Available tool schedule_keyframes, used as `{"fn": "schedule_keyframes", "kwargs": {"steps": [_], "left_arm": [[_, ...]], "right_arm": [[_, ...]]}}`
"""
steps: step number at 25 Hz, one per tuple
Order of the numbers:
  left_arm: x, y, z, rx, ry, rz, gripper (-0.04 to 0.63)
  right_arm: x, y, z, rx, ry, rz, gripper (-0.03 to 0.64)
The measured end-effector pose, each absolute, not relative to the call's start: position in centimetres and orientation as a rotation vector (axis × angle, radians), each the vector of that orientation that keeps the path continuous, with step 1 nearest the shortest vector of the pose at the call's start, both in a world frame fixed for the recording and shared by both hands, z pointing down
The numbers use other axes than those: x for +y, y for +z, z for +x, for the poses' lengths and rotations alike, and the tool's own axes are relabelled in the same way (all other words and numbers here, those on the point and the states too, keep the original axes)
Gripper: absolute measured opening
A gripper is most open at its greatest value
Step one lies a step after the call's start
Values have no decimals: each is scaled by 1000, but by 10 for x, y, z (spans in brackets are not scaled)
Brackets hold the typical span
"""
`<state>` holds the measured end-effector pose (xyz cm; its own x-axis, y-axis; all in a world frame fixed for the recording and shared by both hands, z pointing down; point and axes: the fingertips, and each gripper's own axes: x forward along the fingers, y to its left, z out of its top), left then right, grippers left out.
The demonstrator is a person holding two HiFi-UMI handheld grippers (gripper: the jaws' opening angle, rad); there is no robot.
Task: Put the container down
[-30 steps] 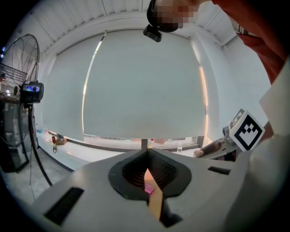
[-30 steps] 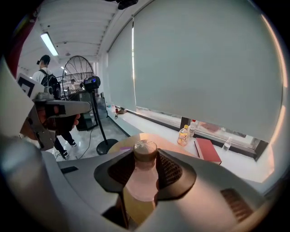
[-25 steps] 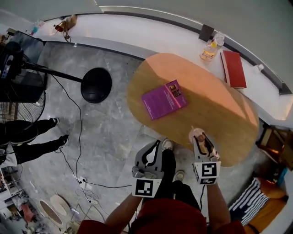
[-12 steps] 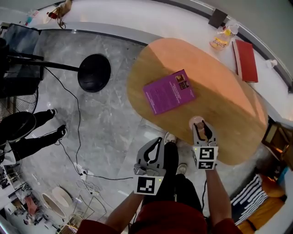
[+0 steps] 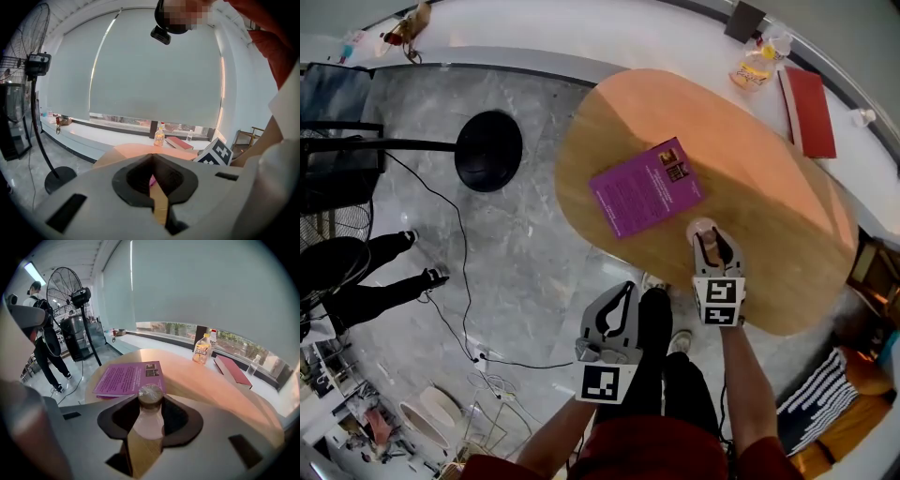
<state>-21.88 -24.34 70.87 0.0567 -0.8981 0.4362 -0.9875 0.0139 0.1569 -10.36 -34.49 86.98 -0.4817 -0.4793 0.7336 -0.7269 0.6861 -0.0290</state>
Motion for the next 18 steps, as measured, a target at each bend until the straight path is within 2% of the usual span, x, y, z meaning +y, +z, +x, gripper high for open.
{"fn": "schedule_keyframes", "kwargs": {"steps": [15,18], "left_arm": [[-251,710,-218,-1856,294,1956,6],[-254,706,-219,-1865,282,1964,6]], "right_arm": [[-333,900,-99,-2118,452,925,141],[-332,902,-99,-2106,489,916,157]]}}
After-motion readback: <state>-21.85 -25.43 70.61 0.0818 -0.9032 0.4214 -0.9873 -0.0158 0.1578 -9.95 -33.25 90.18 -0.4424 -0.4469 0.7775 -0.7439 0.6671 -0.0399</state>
